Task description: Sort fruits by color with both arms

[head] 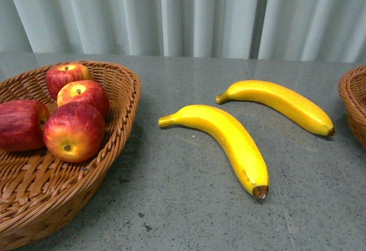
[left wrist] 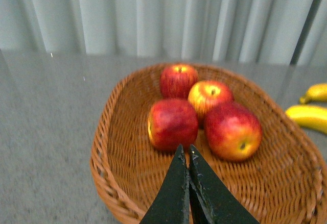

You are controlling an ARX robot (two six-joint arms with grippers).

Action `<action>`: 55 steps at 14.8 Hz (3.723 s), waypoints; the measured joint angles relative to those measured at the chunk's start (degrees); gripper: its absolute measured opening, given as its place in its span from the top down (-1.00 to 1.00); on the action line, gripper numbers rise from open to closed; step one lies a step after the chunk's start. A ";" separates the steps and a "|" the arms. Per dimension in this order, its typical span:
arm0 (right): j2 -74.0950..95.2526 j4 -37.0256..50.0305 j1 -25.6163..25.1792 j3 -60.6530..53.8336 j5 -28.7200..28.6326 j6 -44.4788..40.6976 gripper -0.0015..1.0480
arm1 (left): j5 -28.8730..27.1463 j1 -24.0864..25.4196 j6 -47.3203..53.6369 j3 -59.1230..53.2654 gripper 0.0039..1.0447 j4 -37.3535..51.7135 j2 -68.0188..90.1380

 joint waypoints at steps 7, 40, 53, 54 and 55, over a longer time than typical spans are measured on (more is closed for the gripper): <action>0.00 0.02 0.00 0.00 -0.02 0.00 -0.87 | 0.02 0.04 -0.04 0.00 0.96 0.52 -0.55; 95.25 15.52 29.70 58.77 -11.37 1.14 -0.87 | 0.02 0.04 0.17 0.00 -0.88 0.52 -0.55; 102.49 6.64 24.76 57.51 -7.76 -7.17 -0.87 | 0.02 0.04 0.17 0.00 -0.88 0.55 -0.55; 103.82 7.04 24.81 57.11 -7.76 -7.78 -0.87 | 0.02 0.04 0.17 0.00 -0.88 0.55 -0.55; 106.62 8.20 24.50 56.78 -7.06 -8.13 -0.87 | 0.02 0.04 0.17 0.00 -0.88 0.52 -0.55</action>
